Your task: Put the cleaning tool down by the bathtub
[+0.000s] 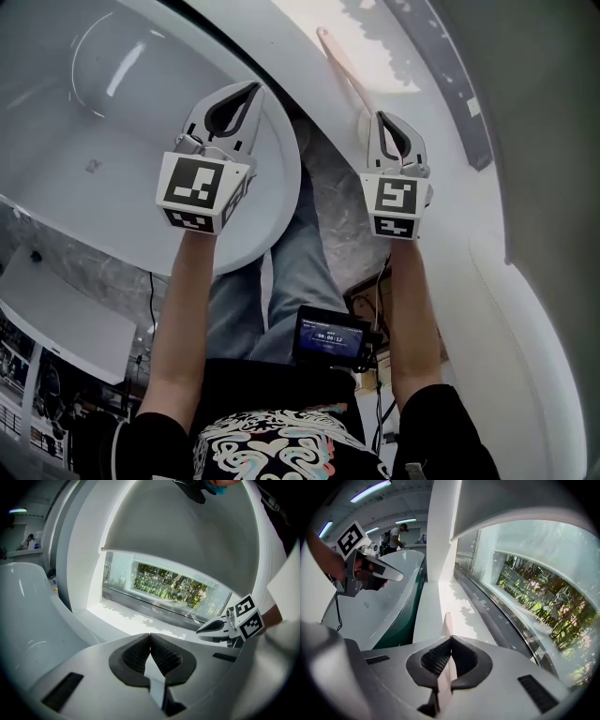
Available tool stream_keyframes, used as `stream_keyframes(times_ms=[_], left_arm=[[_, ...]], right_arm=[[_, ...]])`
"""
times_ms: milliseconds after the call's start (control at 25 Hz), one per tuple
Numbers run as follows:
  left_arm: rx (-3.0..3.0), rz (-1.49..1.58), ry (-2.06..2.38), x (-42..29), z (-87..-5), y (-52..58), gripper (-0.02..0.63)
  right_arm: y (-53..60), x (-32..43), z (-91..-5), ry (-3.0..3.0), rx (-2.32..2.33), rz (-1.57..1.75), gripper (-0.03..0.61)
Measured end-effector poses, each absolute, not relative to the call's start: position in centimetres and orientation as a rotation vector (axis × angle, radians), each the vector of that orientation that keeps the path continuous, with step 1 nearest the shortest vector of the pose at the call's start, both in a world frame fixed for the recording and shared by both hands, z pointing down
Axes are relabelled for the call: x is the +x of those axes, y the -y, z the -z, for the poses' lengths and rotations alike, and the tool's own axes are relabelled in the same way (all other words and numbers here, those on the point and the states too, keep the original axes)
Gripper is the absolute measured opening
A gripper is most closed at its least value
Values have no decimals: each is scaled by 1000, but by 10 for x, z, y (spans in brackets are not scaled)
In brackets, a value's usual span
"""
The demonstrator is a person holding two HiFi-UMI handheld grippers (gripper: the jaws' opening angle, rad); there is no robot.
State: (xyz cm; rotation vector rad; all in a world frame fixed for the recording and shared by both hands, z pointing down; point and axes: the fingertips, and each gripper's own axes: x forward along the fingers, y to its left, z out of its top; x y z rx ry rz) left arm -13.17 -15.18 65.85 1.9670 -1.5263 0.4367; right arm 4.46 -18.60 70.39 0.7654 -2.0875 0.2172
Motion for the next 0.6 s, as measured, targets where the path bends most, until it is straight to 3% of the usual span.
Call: stream_keyframes(times_ms=[600], left_arm=[[2054, -449, 1567, -143, -561, 134, 17]], right_arm=[[162, 46, -601, 2148, 912, -268, 28]])
